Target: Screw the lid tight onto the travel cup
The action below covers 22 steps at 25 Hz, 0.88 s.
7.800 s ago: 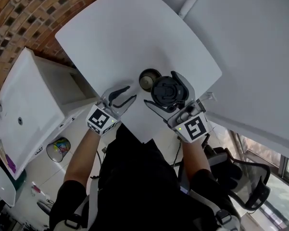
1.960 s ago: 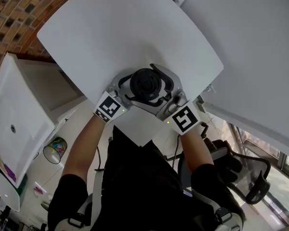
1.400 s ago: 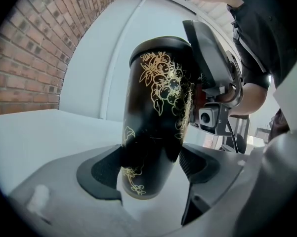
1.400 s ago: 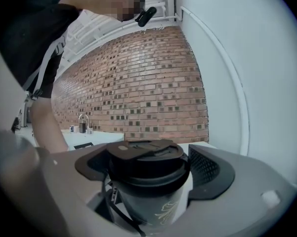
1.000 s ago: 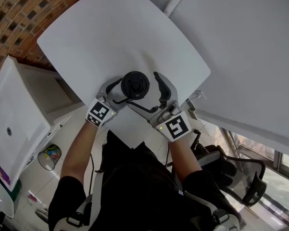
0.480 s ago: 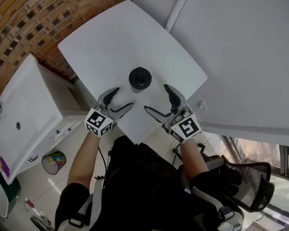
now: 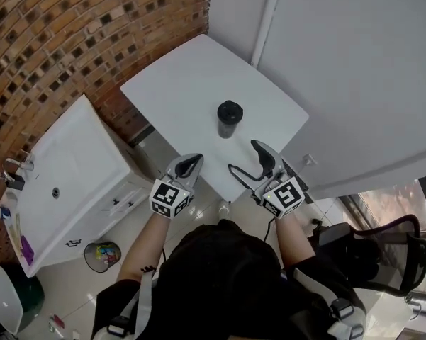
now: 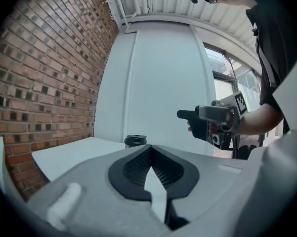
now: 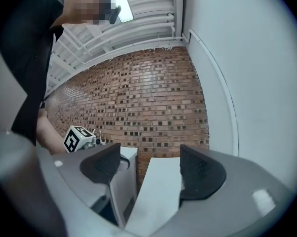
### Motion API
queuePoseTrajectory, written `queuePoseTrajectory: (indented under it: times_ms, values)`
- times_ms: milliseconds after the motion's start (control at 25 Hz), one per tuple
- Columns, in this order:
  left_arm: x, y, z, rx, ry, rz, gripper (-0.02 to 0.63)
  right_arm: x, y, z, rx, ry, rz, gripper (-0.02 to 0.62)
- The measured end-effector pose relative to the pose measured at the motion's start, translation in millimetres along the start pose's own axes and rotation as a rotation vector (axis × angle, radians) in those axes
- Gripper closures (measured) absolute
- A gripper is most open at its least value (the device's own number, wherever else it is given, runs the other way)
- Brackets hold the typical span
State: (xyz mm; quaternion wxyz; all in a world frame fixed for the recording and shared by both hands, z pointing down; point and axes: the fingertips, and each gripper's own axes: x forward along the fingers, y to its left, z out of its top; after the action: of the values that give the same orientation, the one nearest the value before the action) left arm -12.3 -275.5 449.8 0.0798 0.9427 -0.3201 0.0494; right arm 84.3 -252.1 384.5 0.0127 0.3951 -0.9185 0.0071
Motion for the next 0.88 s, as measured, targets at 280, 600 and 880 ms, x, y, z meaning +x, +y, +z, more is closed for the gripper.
queuePoseTrajectory:
  times_ms: [280, 600, 880]
  values:
    - [-72.7, -29.1, 7.4, -0.056, -0.066, -0.109, 0.604, -27.0, 90.4, 8.1, -0.016, -0.045, -0.089, 0.270]
    - [-124.5, -65.9, 23.6, -0.030, -0.119, -0.136, 0.604, -74.0, 143.4, 35.4, -0.034, -0.104, -0.176, 0.422]
    - [-152.1, -88.2, 38.4, -0.003, -0.157, -0.145, 0.604, -93.4, 158.3, 49.4, -0.072, -0.109, -0.127, 0.462]
